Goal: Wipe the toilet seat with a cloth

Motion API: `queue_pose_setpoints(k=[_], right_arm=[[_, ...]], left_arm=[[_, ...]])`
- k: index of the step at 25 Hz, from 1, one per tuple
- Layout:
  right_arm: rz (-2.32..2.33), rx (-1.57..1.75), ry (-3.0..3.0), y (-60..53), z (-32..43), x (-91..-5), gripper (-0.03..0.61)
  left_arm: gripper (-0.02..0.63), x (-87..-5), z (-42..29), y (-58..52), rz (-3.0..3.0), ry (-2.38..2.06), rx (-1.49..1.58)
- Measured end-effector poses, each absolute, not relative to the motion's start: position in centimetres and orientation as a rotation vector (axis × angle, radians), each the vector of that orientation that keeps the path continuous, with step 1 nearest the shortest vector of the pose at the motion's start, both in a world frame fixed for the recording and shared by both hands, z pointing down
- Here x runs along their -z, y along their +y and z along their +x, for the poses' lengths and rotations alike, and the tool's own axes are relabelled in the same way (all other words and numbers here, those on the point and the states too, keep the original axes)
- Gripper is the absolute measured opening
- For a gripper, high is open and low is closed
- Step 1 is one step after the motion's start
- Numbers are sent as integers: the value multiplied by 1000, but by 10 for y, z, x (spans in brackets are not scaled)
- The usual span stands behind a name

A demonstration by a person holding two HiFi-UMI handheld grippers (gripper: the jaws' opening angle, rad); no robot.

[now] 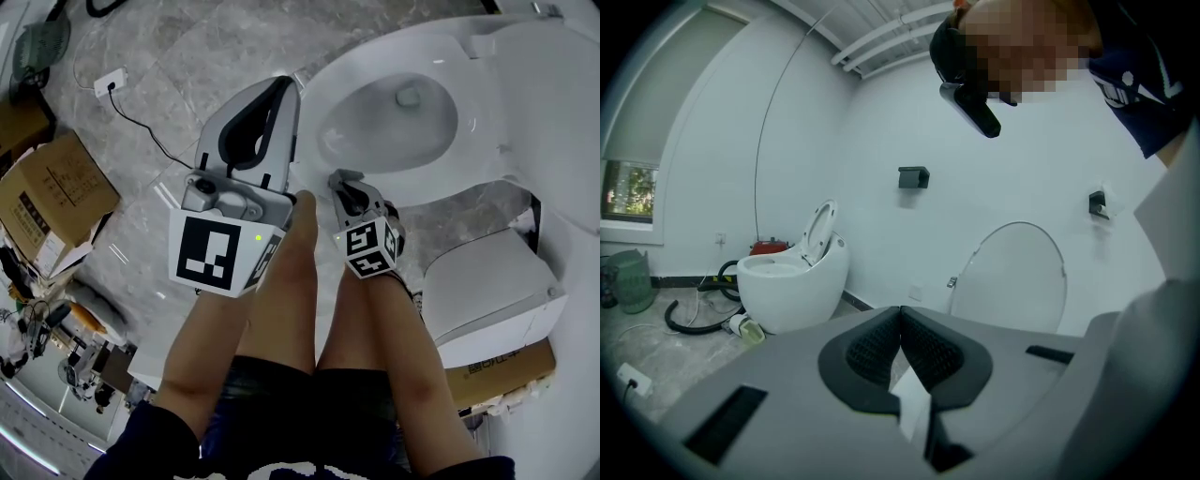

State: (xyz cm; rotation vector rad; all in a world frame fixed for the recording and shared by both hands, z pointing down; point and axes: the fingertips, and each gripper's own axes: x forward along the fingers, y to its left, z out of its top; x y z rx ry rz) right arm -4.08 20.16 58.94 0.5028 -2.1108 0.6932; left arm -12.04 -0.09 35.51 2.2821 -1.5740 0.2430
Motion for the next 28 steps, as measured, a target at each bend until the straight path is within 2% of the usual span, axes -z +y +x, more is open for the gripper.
queue_pose_setpoints(k=[4, 10, 13, 17, 25, 28], right_arm=[[457, -683, -2133, 200, -50, -587, 57], [577, -597, -1981, 209, 51, -586, 57], [572, -560, -1957, 216, 72, -584, 57], [455, -509, -2007, 225, 47, -585, 57], [224, -401, -2173, 228, -65, -583, 57], [210, -395, -2197, 226, -70, -583, 57]], left_arm=[[18, -356, -121, 4, 2280, -1568, -257], [18, -356, -125, 5, 2272, -1572, -251], [18, -357, -127, 4, 2269, -1575, -239], [18, -357, -126, 4, 2266, -1576, -230], [18, -361, -130, 3, 2257, -1571, -238], [18, -364, -131, 3, 2257, -1574, -248]])
